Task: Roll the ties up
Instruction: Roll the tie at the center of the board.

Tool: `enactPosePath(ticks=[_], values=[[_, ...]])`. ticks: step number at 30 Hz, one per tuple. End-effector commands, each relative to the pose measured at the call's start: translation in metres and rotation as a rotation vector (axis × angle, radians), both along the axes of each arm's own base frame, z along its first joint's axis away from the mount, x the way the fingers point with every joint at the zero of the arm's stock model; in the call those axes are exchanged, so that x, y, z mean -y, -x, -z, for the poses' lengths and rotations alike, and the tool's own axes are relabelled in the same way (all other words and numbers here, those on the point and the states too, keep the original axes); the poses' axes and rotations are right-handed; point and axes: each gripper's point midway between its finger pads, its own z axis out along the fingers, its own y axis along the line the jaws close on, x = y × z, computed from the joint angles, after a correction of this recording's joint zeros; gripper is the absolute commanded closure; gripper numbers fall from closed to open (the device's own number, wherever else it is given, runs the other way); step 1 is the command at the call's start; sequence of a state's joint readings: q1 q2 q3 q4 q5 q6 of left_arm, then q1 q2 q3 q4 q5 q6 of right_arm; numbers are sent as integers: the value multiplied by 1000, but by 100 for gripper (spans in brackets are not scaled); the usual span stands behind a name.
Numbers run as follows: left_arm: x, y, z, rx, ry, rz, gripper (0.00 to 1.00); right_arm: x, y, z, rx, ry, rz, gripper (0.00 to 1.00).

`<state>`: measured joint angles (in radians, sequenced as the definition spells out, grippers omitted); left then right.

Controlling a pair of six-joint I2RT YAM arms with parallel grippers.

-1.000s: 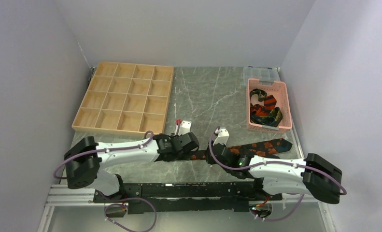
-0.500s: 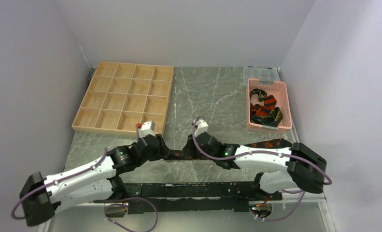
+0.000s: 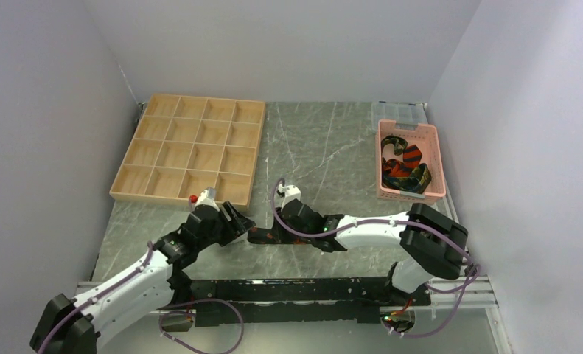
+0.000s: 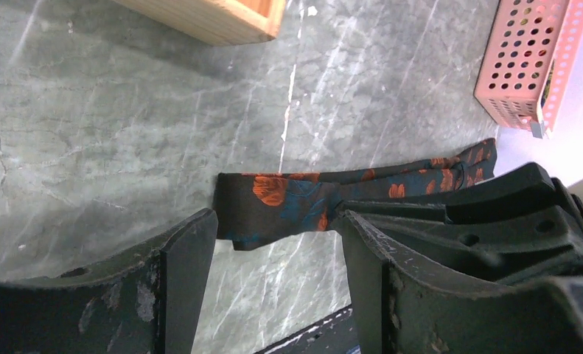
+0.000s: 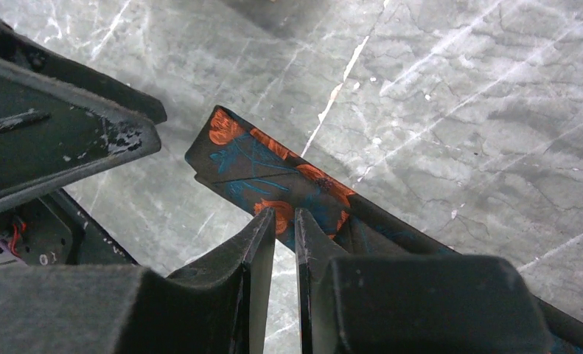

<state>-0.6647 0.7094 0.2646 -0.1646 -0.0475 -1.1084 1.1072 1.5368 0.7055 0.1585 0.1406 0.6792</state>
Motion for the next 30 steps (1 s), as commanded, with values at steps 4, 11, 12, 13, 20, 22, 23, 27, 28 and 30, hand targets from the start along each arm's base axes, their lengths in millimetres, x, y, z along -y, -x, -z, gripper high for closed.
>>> enactPosePath(ticks=[4,11,12,13,20,22,23,27,28,30], values=[[19,-1,3,-59,123,91,33,7,2,16,-6,21,-5,79],[20,1,12,-88,113,127,34,19,10,36,-34,53,-2,80],[20,1,14,-91,110,132,34,20,10,37,-34,54,-1,80],[20,2,15,-91,107,139,34,20,10,38,-34,54,1,80],[26,6,26,-131,80,210,38,23,11,41,-34,57,5,80],[28,10,29,-142,79,239,40,25,11,42,-33,57,8,80],[29,11,30,-142,81,251,42,25,11,42,-32,55,8,80],[27,14,36,-147,83,261,42,29,13,46,-35,56,11,80],[27,14,37,-146,86,257,41,30,13,47,-37,56,12,80],[26,13,36,-138,94,252,41,32,15,51,-41,61,15,80]])
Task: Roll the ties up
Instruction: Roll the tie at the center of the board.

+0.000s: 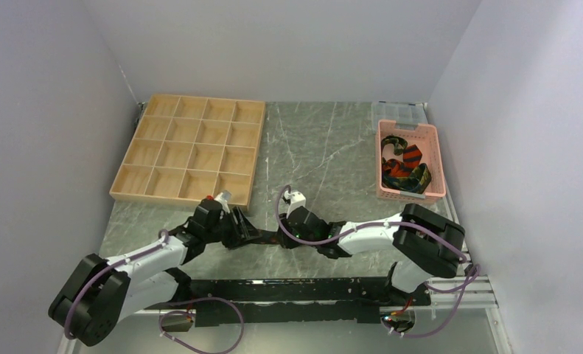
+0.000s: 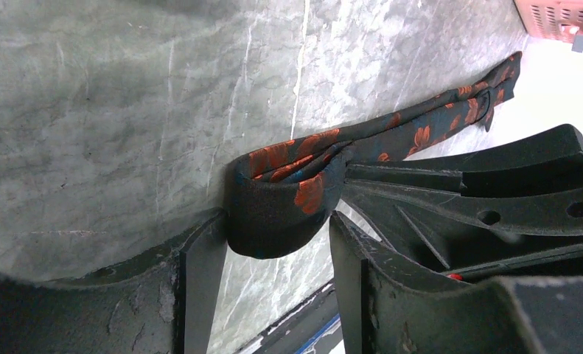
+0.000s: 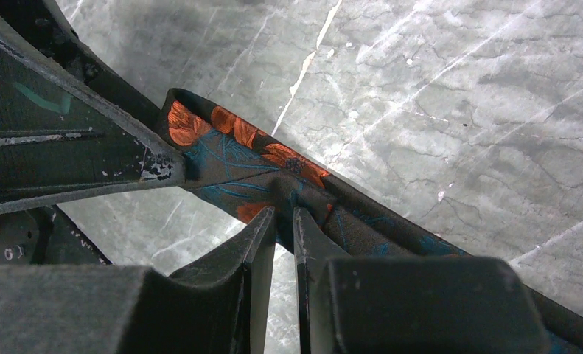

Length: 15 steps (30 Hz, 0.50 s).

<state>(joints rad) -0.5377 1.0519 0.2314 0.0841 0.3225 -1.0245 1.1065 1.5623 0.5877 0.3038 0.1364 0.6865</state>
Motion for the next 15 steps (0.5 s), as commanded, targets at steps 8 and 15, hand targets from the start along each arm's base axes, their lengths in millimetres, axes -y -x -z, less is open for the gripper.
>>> enactPosePath(ticks=[8,15], values=[[0,-8,-6,61,24,38,54,25,10,30,-43,75,20,80],[4,-6,-2,42,42,64,66,25,9,30,-37,80,16,80]])
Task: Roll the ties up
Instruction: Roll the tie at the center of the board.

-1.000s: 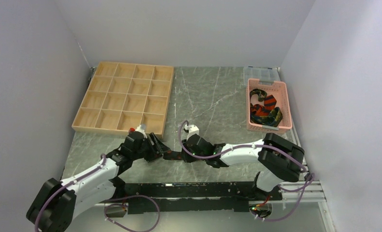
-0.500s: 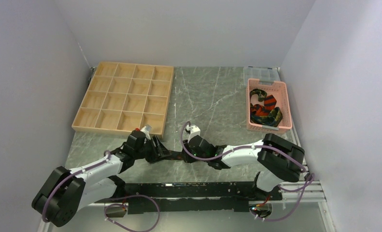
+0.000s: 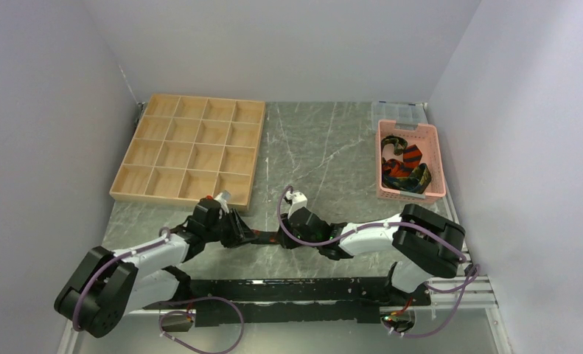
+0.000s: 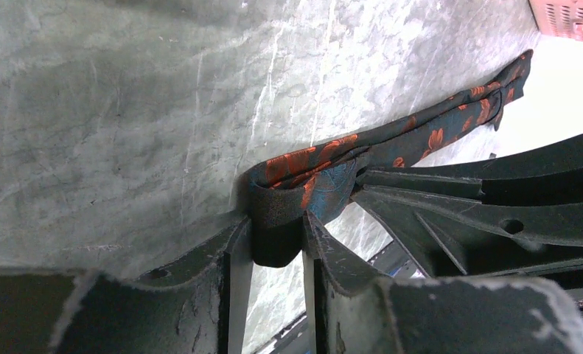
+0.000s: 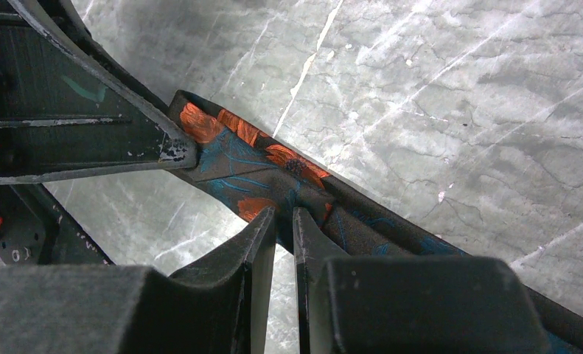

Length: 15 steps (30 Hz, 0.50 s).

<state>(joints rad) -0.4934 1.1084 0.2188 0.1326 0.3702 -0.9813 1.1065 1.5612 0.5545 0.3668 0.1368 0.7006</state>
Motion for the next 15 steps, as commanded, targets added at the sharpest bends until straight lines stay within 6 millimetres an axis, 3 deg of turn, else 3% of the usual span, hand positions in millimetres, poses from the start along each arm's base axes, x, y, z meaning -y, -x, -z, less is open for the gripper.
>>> enactPosePath(ticks=[1,7,11,13,15], values=[[9,-3,-11,52,49,50,69,25,9,30,-43,116,6,80],[9,-3,-19,77,49,65,95,23,8,31,-44,116,4,80],[0,-6,-31,109,-9,54,97,20,5,23,-29,108,8,77],[-10,-6,-37,115,-70,33,97,17,0,11,-10,95,19,69],[-23,-6,-43,115,-142,5,97,15,-4,-2,9,78,28,54]])
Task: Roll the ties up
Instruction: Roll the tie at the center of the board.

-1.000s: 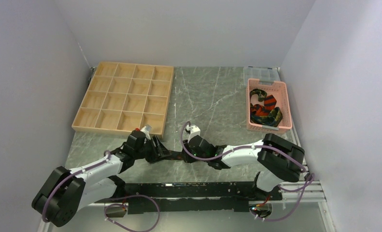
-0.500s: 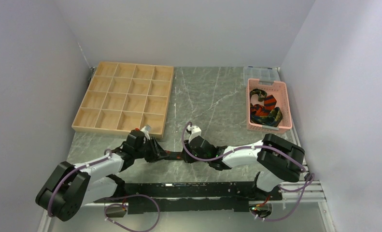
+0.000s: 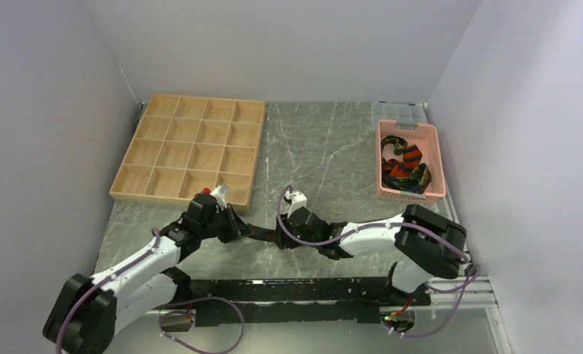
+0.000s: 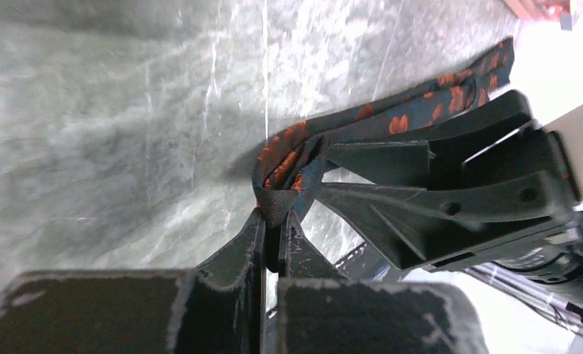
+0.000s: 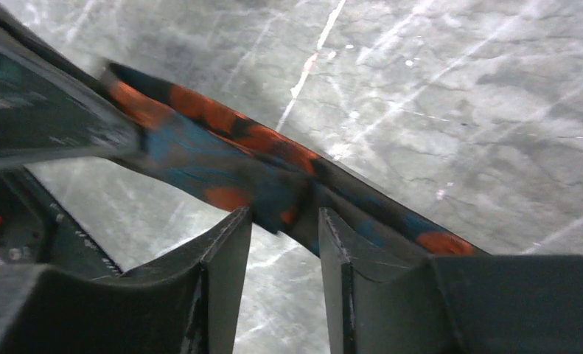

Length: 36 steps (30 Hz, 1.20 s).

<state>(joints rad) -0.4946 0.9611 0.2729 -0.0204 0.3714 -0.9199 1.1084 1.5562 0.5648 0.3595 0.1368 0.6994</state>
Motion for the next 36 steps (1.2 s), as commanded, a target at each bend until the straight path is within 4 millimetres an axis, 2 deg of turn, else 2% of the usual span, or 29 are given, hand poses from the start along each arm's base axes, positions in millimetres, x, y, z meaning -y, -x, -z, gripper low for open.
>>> enactPosePath(ticks=[1,3,7,11,15,23,28,36], values=[[-28,-6,-18,38,-174,-54,97,16,-5,-5,17,73,35,49],[-41,-7,-24,32,-245,-81,97,14,-8,-19,38,52,38,42],[-61,-1,-19,-24,-361,-150,97,12,-10,-35,58,30,35,41],[-70,3,-18,-39,-465,-176,97,17,-11,-34,67,45,43,48],[-76,7,-28,-21,-585,-178,97,19,-11,-27,67,60,42,55],[-86,7,-45,-32,-800,-178,97,18,-11,-28,75,39,39,58],[-81,3,-44,-34,-896,-156,97,20,-11,-28,79,39,47,60],[-55,-3,-27,-27,-1027,-98,97,38,-13,-24,95,51,104,62]])
